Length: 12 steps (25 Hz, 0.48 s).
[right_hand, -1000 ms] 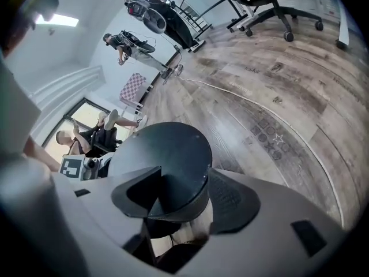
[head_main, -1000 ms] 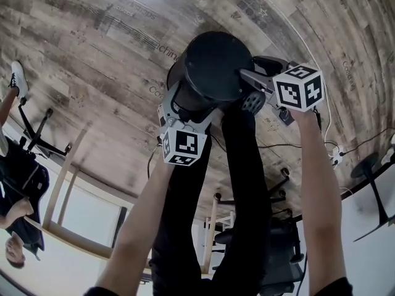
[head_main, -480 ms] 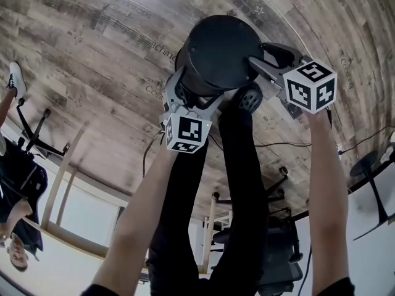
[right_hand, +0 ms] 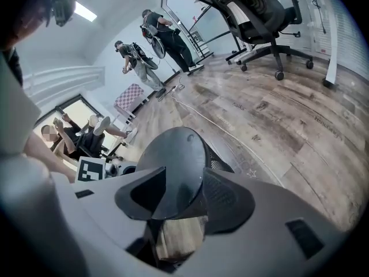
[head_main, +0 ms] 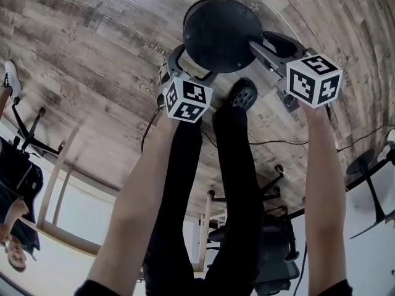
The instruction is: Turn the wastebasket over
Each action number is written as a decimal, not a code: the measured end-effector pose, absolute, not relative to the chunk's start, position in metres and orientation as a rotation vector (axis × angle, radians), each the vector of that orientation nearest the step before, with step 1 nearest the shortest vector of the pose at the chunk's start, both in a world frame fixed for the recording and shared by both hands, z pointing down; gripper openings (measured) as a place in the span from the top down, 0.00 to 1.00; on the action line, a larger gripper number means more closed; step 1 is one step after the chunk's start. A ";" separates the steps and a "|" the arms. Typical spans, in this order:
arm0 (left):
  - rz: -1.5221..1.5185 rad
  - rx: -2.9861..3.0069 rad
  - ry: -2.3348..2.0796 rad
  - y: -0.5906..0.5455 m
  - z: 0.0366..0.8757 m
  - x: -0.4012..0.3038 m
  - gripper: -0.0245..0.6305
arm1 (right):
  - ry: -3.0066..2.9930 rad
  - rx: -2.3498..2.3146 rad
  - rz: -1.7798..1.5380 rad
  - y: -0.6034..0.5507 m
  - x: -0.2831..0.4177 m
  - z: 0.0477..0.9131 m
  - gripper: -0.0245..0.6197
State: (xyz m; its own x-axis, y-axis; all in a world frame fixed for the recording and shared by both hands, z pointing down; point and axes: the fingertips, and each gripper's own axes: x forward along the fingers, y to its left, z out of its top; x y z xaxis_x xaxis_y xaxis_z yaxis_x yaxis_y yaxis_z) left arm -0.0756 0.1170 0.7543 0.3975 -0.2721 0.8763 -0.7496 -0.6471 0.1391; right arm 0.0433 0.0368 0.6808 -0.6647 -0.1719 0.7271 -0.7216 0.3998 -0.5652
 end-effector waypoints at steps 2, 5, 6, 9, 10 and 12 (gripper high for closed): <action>1.210 2.136 -0.857 0.116 0.758 -0.078 0.21 | -2.093 0.768 1.254 0.036 0.042 0.681 0.63; 1.215 2.139 -0.848 0.117 0.759 -0.080 0.21 | -2.099 0.785 1.254 0.037 0.041 0.683 0.65; 1.215 2.138 -0.847 0.118 0.760 -0.081 0.21 | -2.099 0.790 1.256 0.037 0.041 0.683 0.65; 1.213 2.135 -0.845 0.118 0.761 -0.080 0.21 | -2.100 0.776 1.247 0.038 0.040 0.681 0.65; 1.216 2.132 -0.840 0.118 0.762 -0.080 0.21 | -2.099 0.764 1.238 0.038 0.039 0.680 0.64; 1.233 2.107 -0.818 0.122 0.765 -0.084 0.21 | -2.099 0.743 1.218 0.039 0.037 0.676 0.64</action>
State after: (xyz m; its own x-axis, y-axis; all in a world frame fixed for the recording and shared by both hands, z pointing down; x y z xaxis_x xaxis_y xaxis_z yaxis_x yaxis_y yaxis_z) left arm -0.0836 0.1222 0.7647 0.3914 -0.2220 0.8930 -0.7365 -0.6573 0.1593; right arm 0.0368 0.0390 0.6759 -0.6666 -0.1692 0.7259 -0.7142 0.4237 -0.5571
